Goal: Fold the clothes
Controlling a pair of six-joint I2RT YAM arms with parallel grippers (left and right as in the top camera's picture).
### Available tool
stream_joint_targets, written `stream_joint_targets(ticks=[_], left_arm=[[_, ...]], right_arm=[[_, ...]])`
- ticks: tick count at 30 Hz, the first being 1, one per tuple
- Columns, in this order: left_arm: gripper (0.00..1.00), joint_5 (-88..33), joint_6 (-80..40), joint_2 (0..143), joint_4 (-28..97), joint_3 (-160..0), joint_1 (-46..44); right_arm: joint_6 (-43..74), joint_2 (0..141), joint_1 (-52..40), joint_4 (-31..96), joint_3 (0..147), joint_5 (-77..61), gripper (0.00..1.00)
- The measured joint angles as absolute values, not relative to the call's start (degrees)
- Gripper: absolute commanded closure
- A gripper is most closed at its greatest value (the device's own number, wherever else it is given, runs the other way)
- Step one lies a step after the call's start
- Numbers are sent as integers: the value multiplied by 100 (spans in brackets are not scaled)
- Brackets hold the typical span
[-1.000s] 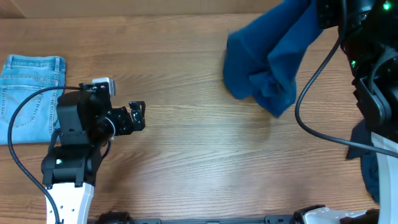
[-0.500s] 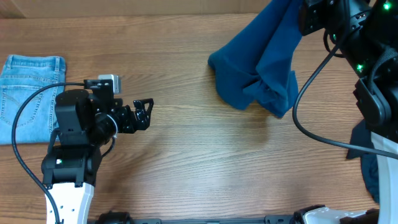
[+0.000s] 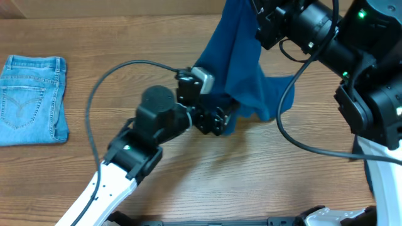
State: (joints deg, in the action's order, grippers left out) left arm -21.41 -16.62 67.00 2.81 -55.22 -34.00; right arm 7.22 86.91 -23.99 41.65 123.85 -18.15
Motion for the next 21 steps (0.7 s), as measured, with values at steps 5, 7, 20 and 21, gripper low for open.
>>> stream_joint_targets(ticks=[5, 7, 20, 21], left_arm=[[11, -2296, -1905, 6781, -23, -5522, -3789], [10, -2517, -2027, 6781, 3, -5522, -3791], [6, -2060, -2139, 6952, 58, -5524, -3791], [6, -2025, -2150, 7030, 40, -5522, -3791]], right_arm=[[926, 9107, -2399, 4230, 12385, -1717, 96], [939, 9220, -2383, 4254, 12385, -1518, 96], [1297, 9249, -2362, 3966, 12385, -1931, 96], [1365, 9249, -2362, 3933, 12385, -2023, 97]])
